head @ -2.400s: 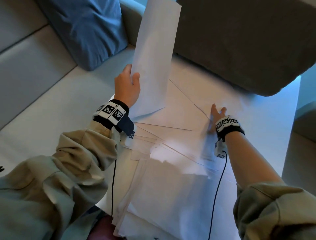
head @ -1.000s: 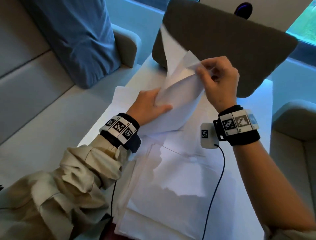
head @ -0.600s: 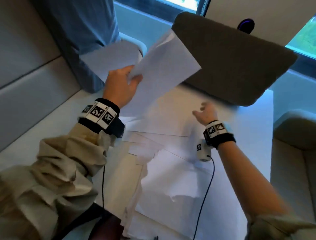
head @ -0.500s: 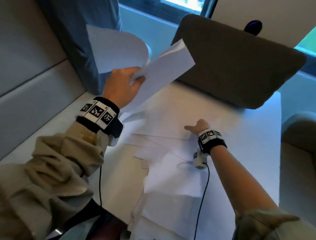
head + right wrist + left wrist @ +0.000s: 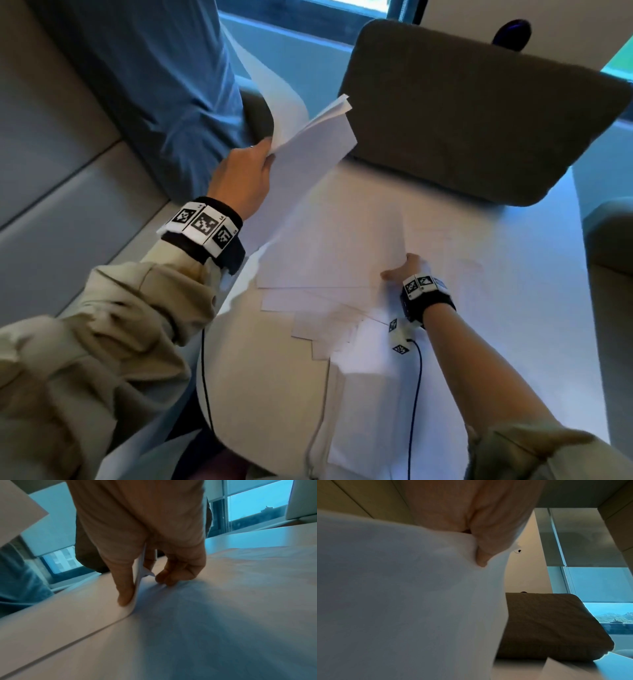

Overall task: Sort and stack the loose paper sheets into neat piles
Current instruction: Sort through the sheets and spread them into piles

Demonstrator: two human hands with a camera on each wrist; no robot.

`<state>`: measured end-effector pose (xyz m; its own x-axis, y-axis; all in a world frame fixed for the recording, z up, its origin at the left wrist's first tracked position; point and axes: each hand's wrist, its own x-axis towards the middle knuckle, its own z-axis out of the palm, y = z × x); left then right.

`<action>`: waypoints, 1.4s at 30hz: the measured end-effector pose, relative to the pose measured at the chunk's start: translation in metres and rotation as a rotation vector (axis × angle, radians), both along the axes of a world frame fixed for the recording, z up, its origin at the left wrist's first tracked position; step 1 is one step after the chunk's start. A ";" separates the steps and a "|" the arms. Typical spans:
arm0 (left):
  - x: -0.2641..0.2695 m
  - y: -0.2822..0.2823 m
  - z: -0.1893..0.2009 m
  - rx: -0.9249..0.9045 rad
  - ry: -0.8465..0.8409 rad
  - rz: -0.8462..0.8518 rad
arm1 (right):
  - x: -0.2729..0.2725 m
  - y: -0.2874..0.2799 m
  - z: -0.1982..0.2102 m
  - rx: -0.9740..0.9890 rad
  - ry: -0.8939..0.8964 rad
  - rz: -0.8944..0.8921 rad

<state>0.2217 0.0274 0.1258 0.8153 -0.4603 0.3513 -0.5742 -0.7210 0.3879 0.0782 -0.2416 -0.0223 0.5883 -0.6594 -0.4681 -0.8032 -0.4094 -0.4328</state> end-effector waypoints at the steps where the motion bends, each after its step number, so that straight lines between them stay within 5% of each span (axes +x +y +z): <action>1: 0.004 -0.002 0.002 -0.017 -0.005 0.003 | 0.004 0.000 0.001 0.018 -0.061 0.004; 4: 0.009 -0.013 0.003 -0.059 0.074 -0.046 | 0.011 0.010 0.025 0.235 -0.308 -0.064; 9: -0.006 -0.045 -0.025 -0.049 0.078 -0.361 | 0.018 0.024 0.084 0.608 -0.756 -0.285; 13: -0.034 -0.065 -0.050 -0.048 0.302 -0.591 | 0.017 0.028 0.125 0.801 -0.898 -0.240; 22: -0.025 -0.076 -0.071 -0.187 0.300 -0.345 | 0.004 0.007 0.131 0.808 -0.900 -0.218; 30: -0.036 -0.075 -0.066 -0.202 0.352 -0.354 | 0.003 0.019 0.110 0.824 -0.801 -0.160; 34: -0.030 -0.072 -0.062 -0.139 0.341 -0.334 | 0.002 0.007 0.083 0.570 -0.674 -0.194; 36: -0.025 -0.067 -0.054 -0.143 0.305 -0.297 | -0.002 -0.012 0.062 0.339 -0.475 -0.275; 40: -0.020 -0.060 -0.039 -0.165 0.211 -0.272 | -0.024 -0.027 0.018 -0.070 0.224 -0.257; 42: -0.019 -0.059 -0.036 -0.178 0.206 -0.265 | -0.035 -0.021 0.004 -0.101 0.282 -0.323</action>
<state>0.2026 -0.0319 0.0894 0.7382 -0.6111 0.2857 -0.6285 -0.4692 0.6203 0.0428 -0.2623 -0.0185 0.2027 -0.8395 -0.5042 -0.9779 -0.1468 -0.1487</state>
